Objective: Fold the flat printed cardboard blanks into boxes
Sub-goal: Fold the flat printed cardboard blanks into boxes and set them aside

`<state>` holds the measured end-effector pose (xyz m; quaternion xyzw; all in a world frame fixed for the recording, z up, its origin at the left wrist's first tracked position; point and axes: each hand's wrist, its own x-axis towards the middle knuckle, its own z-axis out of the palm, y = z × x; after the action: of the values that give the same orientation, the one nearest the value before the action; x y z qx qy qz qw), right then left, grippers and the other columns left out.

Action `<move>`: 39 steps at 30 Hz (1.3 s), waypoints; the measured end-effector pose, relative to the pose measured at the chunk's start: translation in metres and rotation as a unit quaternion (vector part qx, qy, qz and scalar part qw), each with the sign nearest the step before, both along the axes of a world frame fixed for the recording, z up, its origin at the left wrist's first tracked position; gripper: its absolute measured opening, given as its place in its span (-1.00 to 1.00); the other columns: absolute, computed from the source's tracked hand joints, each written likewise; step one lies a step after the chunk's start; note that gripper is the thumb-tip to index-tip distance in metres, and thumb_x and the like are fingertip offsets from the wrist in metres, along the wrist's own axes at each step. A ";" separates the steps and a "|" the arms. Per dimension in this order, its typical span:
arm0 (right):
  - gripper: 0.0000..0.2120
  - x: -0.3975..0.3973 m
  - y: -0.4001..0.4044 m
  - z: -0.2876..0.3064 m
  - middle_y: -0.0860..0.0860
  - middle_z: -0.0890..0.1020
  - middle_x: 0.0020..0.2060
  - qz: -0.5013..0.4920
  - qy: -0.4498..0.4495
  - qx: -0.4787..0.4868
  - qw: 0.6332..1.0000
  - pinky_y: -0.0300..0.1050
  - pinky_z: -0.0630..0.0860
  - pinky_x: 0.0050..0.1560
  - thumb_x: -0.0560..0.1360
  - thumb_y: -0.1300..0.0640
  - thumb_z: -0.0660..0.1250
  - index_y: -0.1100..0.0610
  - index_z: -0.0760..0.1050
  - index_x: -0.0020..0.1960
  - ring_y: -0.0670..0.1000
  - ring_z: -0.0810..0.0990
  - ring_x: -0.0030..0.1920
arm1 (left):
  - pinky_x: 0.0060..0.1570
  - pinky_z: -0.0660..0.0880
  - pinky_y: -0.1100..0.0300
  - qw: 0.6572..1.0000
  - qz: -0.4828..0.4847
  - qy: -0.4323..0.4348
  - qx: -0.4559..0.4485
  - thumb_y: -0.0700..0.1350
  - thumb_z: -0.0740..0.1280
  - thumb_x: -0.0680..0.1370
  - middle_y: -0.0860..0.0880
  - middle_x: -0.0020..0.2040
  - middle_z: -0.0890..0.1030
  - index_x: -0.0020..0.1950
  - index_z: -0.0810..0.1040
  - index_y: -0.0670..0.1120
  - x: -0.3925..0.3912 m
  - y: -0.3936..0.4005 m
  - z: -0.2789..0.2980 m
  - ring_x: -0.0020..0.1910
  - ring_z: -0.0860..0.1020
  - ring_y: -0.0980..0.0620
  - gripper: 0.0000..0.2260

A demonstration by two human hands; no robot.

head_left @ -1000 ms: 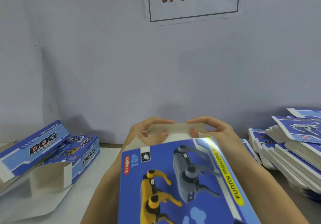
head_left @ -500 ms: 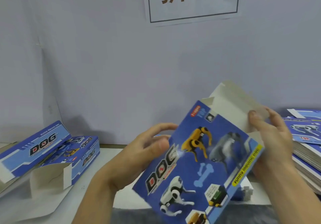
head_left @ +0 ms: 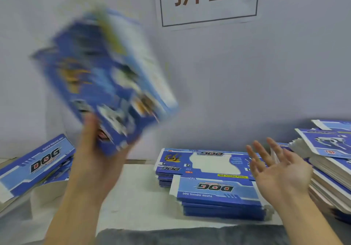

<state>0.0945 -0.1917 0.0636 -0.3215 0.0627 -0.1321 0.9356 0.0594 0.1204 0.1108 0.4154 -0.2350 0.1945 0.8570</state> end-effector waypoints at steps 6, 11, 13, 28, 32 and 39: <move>-0.82 0.006 0.024 -0.006 0.01 0.65 0.15 0.033 0.031 -0.558 0.828 -0.09 0.51 -0.09 0.62 0.10 0.29 -0.14 0.53 0.15 -0.03 0.63 0.02 | 0.15 0.53 -0.04 0.980 0.106 0.168 -0.008 0.04 0.32 0.56 0.01 0.35 0.56 0.39 0.49 0.00 0.017 0.009 -0.018 0.36 0.50 -0.06 -0.60; -0.15 0.003 0.040 -0.018 -0.18 0.09 0.58 0.252 0.052 -0.834 0.488 0.15 0.17 0.51 0.38 -0.37 0.42 -0.30 0.09 0.55 0.02 0.10 0.57 | 0.29 0.41 0.18 0.816 0.146 0.148 0.539 0.08 0.47 0.51 0.29 0.32 0.50 0.31 0.49 0.24 0.031 -0.034 -0.047 0.31 0.47 0.23 -0.61; -0.12 0.002 0.043 -0.019 -0.16 -0.01 0.61 0.234 0.046 -0.863 0.446 0.18 0.06 0.54 0.41 -0.26 0.46 -0.26 0.06 0.57 0.04 -0.03 0.61 | 0.33 0.34 0.24 0.719 0.063 0.173 0.671 0.20 0.49 0.46 0.36 0.39 0.32 0.47 0.30 0.32 0.033 -0.049 -0.060 0.34 0.37 0.22 -0.37; -0.63 -0.001 0.034 -0.004 -0.05 0.49 0.29 0.151 0.040 -0.855 0.494 -0.14 0.46 0.15 0.54 -0.03 0.41 -0.21 0.52 0.33 0.00 0.48 0.20 | 0.14 0.37 0.29 0.696 0.131 0.166 0.686 0.30 0.30 0.54 0.19 0.45 0.40 0.41 0.43 0.21 0.041 -0.066 -0.075 0.20 0.37 0.22 -0.54; -0.74 -0.002 0.033 0.003 -0.06 0.64 0.15 0.048 -0.018 -0.841 0.538 -0.08 0.55 0.10 0.64 0.08 0.24 -0.13 0.61 0.24 0.00 0.57 0.08 | 0.09 0.41 0.40 0.799 0.184 0.170 0.546 0.35 0.13 0.51 0.16 0.36 0.50 0.46 0.38 0.13 0.040 -0.069 -0.065 0.20 0.51 0.23 -0.42; -0.81 -0.009 0.038 0.028 -0.03 0.63 -0.40 -0.249 -0.142 -0.774 0.564 0.02 0.48 -0.30 0.61 0.15 0.26 0.00 0.66 0.00 0.18 0.53 -0.34 | 0.05 0.59 0.30 0.925 0.232 0.135 0.267 0.24 0.29 0.40 0.18 0.60 0.14 0.60 0.03 0.18 0.035 -0.073 -0.047 0.49 0.28 0.11 -0.18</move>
<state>0.0858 -0.1539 0.0918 -0.8714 -0.1199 -0.4019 0.2546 0.0945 0.0472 0.0637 0.6941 -0.0570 0.2602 0.6688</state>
